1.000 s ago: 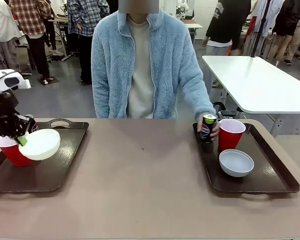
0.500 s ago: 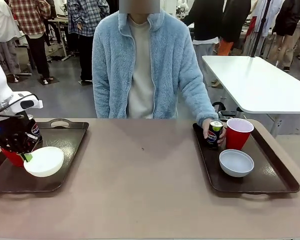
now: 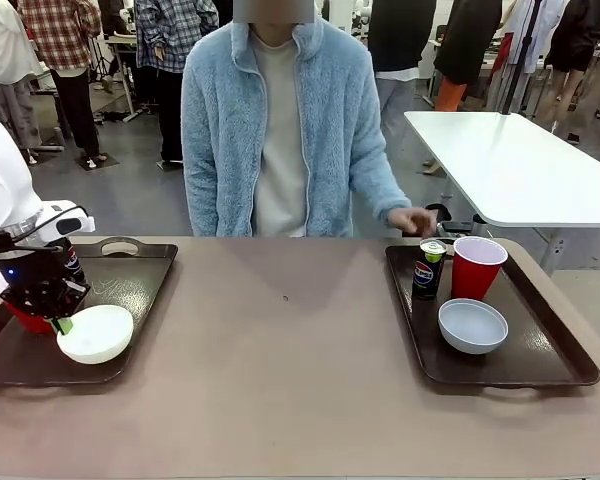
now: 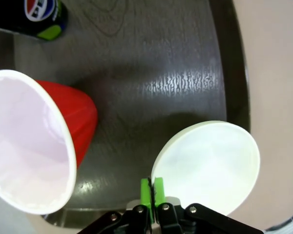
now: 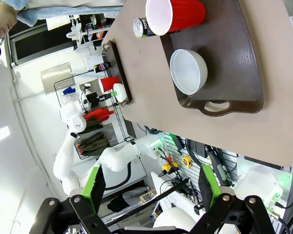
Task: Prepare tableware on both trays.
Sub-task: Pick up a Picnic Bowl from the table and place it on a Handle tray.
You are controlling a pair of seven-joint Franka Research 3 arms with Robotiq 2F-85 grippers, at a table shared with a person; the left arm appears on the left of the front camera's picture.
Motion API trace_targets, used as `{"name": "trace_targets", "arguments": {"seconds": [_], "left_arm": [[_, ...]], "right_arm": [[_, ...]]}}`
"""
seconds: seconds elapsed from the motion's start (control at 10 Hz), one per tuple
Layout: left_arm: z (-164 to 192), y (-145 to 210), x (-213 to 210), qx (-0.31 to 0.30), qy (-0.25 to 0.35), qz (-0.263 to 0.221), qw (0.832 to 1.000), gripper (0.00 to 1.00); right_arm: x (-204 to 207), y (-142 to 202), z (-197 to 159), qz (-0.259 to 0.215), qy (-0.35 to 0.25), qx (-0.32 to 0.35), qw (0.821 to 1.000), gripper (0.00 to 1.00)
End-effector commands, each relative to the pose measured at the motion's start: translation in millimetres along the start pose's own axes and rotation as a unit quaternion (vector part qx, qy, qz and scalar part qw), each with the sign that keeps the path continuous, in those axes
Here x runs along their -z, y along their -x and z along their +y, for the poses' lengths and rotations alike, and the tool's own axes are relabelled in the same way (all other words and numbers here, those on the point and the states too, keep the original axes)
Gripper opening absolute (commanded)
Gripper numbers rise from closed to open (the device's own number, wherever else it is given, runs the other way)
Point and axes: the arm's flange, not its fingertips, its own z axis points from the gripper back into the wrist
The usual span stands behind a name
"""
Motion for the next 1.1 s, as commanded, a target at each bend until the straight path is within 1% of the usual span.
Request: {"name": "trace_targets", "arguments": {"seconds": [0.0,0.1,0.2,0.3,0.4,0.5,0.7,0.8,0.9,1.0], "left_arm": [[2.3,7.3,10.5,-0.007,-0.018,0.001,1.0,0.0],[1.5,9.3,7.4,-0.003,-0.006,-0.002,1.0,0.63],[1.6,10.0,0.7,-0.001,0.0,-0.005,1.0,0.63],[1.0,12.5,-6.4,0.002,0.004,-0.008,1.0,1.0],[0.3,15.3,-18.5,0.011,0.008,-0.016,1.0,0.66],[-1.5,16.1,-28.8,0.017,0.014,-0.015,1.0,1.0],[-7.9,17.6,-50.0,0.03,0.025,-0.012,0.999,1.0],[-12.0,18.9,-62.7,0.037,0.034,-0.006,0.999,0.64],[-14.5,18.1,-73.1,0.037,0.041,-0.003,0.998,0.72],[-17.1,19.6,-84.1,0.039,0.045,-0.001,0.998,0.84]], "right_arm": [[3.3,3.0,1.3,-0.005,-0.005,0.005,1.0,1.0],[3.3,3.0,1.3,-0.005,-0.005,0.005,1.0,1.0],[3.3,3.0,1.3,-0.005,-0.005,0.005,1.0,1.0],[3.3,3.0,1.3,-0.005,-0.005,0.005,1.0,1.0],[3.3,3.0,1.3,-0.005,-0.005,0.005,1.0,1.0],[3.3,3.0,1.3,-0.005,-0.005,0.005,1.0,1.0],[3.3,3.0,1.3,-0.005,-0.005,0.005,1.0,1.0],[3.3,3.0,1.3,-0.005,-0.005,0.005,1.0,1.0],[3.3,3.0,1.3,-0.005,-0.005,0.005,1.0,1.0],[3.3,3.0,1.3,-0.005,-0.005,0.005,1.0,1.0]]}}
